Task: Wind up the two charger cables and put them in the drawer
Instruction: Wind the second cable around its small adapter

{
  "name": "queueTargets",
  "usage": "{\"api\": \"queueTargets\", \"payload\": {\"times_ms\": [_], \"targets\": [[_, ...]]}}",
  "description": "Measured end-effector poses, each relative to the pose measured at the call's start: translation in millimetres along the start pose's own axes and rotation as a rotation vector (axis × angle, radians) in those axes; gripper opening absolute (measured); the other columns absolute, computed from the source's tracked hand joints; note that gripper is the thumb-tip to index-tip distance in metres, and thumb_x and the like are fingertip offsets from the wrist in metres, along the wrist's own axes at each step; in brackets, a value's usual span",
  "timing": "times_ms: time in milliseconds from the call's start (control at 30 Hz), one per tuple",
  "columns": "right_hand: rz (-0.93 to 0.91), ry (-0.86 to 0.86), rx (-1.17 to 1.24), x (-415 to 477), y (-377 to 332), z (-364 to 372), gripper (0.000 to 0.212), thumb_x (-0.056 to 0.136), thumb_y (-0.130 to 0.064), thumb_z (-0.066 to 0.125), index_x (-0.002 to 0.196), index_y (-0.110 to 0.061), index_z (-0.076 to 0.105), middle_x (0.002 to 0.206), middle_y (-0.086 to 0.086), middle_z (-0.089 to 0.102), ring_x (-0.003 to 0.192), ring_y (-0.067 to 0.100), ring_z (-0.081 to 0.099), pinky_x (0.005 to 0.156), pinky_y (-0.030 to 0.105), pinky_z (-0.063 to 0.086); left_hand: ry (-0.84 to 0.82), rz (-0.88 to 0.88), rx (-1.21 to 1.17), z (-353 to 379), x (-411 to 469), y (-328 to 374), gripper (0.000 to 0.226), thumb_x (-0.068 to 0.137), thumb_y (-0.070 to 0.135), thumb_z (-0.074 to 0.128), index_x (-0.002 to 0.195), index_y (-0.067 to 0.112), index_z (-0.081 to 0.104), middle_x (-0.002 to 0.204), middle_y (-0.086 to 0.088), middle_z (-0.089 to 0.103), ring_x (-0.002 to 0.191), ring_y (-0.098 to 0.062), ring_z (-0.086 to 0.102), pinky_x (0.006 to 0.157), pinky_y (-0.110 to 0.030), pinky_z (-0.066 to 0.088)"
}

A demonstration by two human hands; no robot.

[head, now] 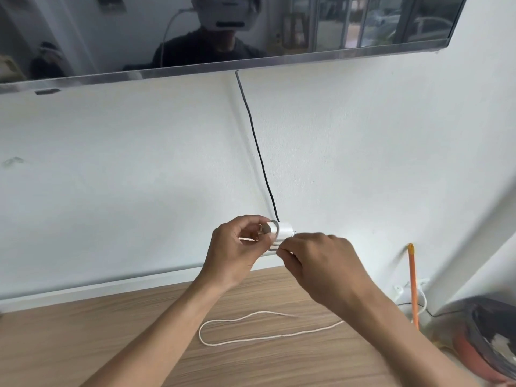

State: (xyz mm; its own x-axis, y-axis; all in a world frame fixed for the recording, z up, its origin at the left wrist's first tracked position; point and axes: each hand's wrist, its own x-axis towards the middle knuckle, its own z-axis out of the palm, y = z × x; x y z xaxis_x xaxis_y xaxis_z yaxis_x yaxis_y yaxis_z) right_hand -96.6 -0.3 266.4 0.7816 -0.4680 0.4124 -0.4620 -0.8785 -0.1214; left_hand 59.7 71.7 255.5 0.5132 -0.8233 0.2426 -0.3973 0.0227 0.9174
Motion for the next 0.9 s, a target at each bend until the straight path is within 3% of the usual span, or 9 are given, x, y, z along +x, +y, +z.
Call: {"api": "queueTargets", "payload": {"times_ms": [167,300,367,433,467,600,667,733,900], "targets": [[-0.011,-0.035,0.103,20,11,-36,0.021,0.094,-0.04,0.047,0.097,-0.033,0.067,0.087,-0.013,0.068,0.076,0.015,0.062,0.064,0.03,0.047,-0.227,-0.029,-0.045,-8,-3,-1,0.019,0.076,0.014,0.073,0.096,0.013,0.073,0.079,0.003,0.071,0.079,-0.01,0.066,0.075,-0.026,0.055],[0.056,-0.162,0.541,34,25,-41,0.014,0.091,-0.028,0.061,0.085,-0.028,0.073,0.06,-0.024,0.06,0.055,0.002,0.052,0.055,0.013,0.035,-0.352,-0.084,-0.328,-20,-6,4,0.036,0.072,0.023,0.072,0.102,0.004,0.07,0.096,-0.019,0.07,0.088,-0.024,0.067,0.074,-0.031,0.055],[0.061,-0.224,0.78,38,32,-35,0.014,0.091,-0.028,0.064,0.085,-0.024,0.076,0.058,-0.018,0.062,0.05,0.004,0.046,0.056,0.014,0.036,-0.411,-0.116,-0.428,-25,-8,11,0.036,0.073,0.021,0.072,0.103,0.002,0.069,0.097,-0.016,0.071,0.089,-0.025,0.067,0.074,-0.03,0.054],[0.085,-0.251,0.94,41,36,-24,0.016,0.09,-0.033,0.064,0.087,-0.023,0.076,0.069,0.001,0.069,0.059,0.028,0.051,0.061,0.029,0.041,-0.443,-0.132,-0.491,-30,-9,17,0.037,0.071,0.023,0.076,0.102,0.003,0.07,0.097,-0.014,0.072,0.091,-0.025,0.068,0.075,-0.032,0.054],[0.103,-0.25,1.001,40,36,-18,0.017,0.09,-0.031,0.063,0.088,-0.021,0.076,0.072,0.006,0.07,0.06,0.029,0.053,0.062,0.028,0.042,-0.45,-0.143,-0.522,-32,-9,20,0.038,0.07,0.024,0.079,0.101,0.005,0.071,0.097,-0.013,0.072,0.091,-0.025,0.068,0.075,-0.032,0.054],[0.163,-0.165,1.262,30,18,8,0.032,0.088,0.009,0.056,0.088,-0.016,0.076,0.083,-0.003,0.075,0.078,0.008,0.067,0.071,0.022,0.051,-0.389,-0.25,-0.648,-33,-12,25,0.034,0.069,0.017,0.072,0.098,0.0,0.071,0.094,-0.016,0.072,0.087,-0.025,0.069,0.07,-0.031,0.056],[0.22,-0.053,1.218,20,5,22,0.047,0.083,0.017,0.049,0.075,-0.022,0.074,0.07,-0.012,0.071,0.068,0.001,0.063,0.065,0.02,0.049,-0.32,-0.313,-0.673,-29,-13,24,0.034,0.073,0.015,0.072,0.1,-0.004,0.069,0.097,-0.018,0.072,0.089,-0.026,0.069,0.071,-0.031,0.057],[0.331,0.072,1.071,8,-6,35,0.038,0.089,0.003,0.054,0.054,-0.013,0.054,0.048,-0.013,0.045,0.048,0.0,0.036,0.051,0.02,0.032,-0.229,-0.356,-0.679,-24,-12,22,0.031,0.078,0.01,0.072,0.103,-0.006,0.067,0.098,-0.019,0.072,0.089,-0.027,0.068,0.073,-0.031,0.058],[0.268,0.097,0.896,-9,-31,49,0.044,0.097,-0.03,0.052,0.06,-0.011,0.04,0.051,-0.001,0.03,0.051,0.01,0.025,0.049,0.027,0.022,-0.019,-0.408,-0.693,-16,-6,18,0.025,0.076,0.011,0.067,0.094,-0.006,0.069,0.083,-0.015,0.069,0.075,-0.025,0.065,0.076,-0.032,0.061]]}}
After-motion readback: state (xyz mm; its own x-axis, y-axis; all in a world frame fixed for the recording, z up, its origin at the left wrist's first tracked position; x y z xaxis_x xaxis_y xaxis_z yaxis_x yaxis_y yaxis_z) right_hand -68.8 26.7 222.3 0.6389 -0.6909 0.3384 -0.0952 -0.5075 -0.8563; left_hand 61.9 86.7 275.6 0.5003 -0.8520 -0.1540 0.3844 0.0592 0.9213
